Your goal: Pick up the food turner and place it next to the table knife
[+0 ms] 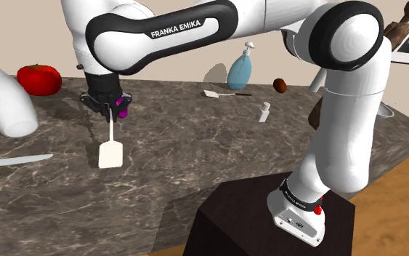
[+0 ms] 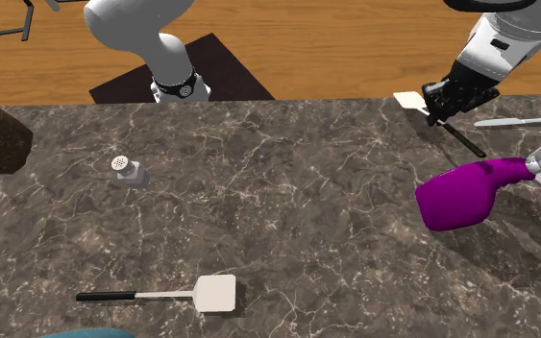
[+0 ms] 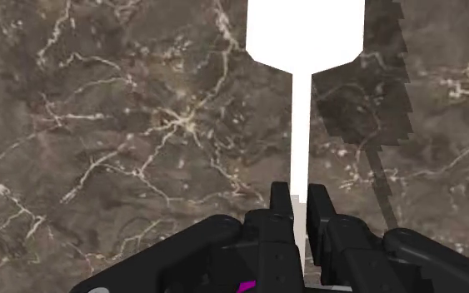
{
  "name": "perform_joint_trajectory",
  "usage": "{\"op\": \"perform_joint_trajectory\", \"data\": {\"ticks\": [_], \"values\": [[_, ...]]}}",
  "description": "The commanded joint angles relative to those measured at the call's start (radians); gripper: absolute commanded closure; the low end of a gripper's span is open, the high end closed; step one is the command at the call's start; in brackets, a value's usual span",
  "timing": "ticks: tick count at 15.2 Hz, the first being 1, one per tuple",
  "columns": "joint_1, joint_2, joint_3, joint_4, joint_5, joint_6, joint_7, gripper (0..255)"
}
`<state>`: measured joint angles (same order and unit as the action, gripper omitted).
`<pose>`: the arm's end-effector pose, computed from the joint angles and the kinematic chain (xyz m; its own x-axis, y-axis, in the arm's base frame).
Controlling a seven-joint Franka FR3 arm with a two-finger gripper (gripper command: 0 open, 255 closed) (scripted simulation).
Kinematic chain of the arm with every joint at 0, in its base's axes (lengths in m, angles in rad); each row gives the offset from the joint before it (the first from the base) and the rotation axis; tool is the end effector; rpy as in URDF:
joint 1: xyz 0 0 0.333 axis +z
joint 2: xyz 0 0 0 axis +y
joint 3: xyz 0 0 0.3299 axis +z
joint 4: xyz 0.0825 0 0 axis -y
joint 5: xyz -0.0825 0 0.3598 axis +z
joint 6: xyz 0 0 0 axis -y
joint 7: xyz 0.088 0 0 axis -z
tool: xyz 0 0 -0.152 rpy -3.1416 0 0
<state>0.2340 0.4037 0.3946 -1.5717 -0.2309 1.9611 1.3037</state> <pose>0.5596 0.3399 0.4014 0.8127 -0.5790 0.0657 -0.5802 -0.8145 -0.0001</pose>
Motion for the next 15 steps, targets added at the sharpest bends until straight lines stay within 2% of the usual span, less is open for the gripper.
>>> {"op": "perform_joint_trajectory", "data": {"ticks": [1,7,15], "values": [[0.047,0.063,0.003,0.091,-0.024,-0.035,0.043,255],[0.201,0.292,-0.007,0.457,-0.085,-0.183,0.118,255],[0.190,0.304,-0.013,0.368,-0.093,-0.085,0.133,255]]}}
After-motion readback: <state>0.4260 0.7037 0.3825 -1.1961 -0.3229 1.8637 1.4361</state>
